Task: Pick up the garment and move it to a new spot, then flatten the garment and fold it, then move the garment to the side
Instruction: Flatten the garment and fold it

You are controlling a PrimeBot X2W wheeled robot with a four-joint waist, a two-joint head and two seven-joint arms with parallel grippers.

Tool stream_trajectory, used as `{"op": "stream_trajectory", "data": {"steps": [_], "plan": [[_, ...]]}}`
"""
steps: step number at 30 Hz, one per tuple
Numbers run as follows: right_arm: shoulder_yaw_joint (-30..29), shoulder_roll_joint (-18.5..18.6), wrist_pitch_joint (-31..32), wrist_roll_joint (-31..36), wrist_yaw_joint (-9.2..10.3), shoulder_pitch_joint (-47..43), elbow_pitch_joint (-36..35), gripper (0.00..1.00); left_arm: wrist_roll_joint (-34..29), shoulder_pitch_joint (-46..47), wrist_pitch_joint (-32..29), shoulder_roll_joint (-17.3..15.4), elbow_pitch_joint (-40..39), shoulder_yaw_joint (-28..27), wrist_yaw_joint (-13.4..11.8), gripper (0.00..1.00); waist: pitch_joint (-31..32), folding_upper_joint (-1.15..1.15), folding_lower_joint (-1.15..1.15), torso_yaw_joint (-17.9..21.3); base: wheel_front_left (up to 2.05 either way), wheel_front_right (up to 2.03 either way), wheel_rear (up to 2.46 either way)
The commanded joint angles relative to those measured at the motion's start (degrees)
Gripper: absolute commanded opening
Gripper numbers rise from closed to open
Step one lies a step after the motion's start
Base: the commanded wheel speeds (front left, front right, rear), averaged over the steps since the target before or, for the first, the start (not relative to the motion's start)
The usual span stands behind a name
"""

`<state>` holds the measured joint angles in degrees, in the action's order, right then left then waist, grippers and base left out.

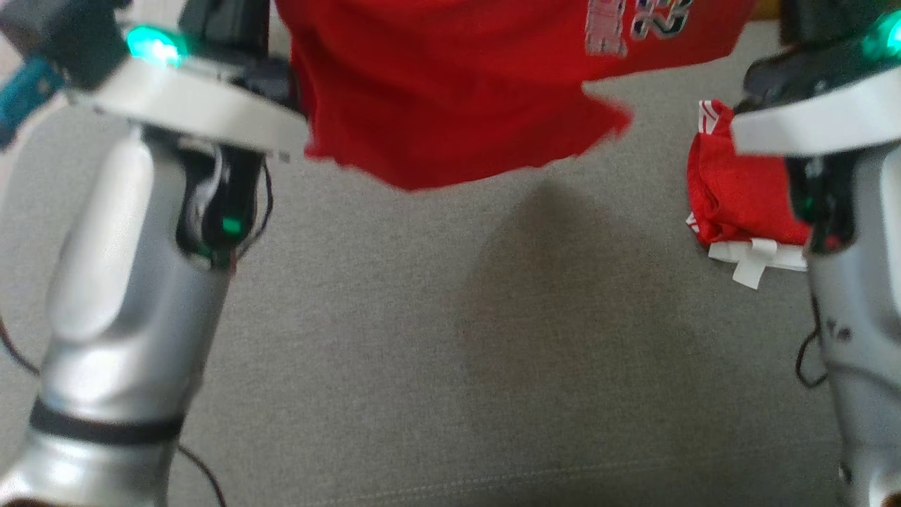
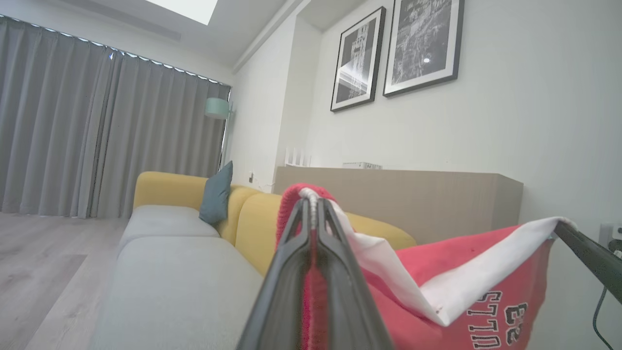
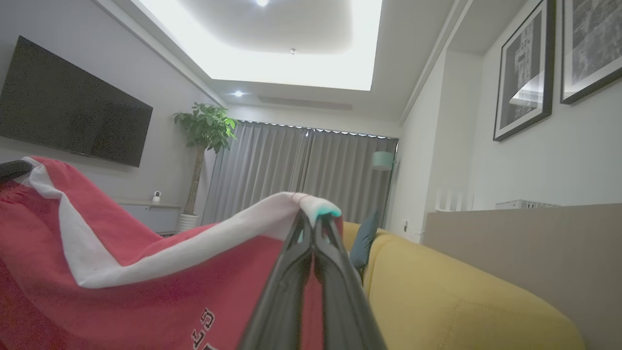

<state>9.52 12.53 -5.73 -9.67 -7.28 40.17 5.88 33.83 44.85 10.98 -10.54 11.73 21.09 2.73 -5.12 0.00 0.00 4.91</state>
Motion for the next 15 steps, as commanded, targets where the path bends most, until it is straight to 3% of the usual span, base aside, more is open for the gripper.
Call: {"op": "stream_trajectory", "data": {"steps": [1, 8, 15], "plan": [[1.40, -0.01, 1.24, -1.00, -0.21, -1.20, -2.71, 0.00, -0.05, -1.27, -1.17, -2.85, -3.83, -1.90, -0.77, 0.00, 1.12, 0.00, 0.00, -0.46, 0.00, 0.00, 0.00], [-0.84, 1.13, 5.69, -1.35, -0.21, -13.41, -13.25, 0.00, 1.53, -14.16, -5.68, -6.35, -18.15, -2.81, -5.01, 0.00, 2.16, 0.00, 0.00, -0.48, 0.00, 0.00, 0.00], [-5.17, -1.60, 11.22, -1.39, -0.21, -20.04, -23.32, 0.00, 2.60, -19.62, -7.38, -7.45, -29.48, -5.16, -8.97, 0.00, 0.81, 0.00, 0.00, -0.42, 0.00, 0.00, 0.00]]}}
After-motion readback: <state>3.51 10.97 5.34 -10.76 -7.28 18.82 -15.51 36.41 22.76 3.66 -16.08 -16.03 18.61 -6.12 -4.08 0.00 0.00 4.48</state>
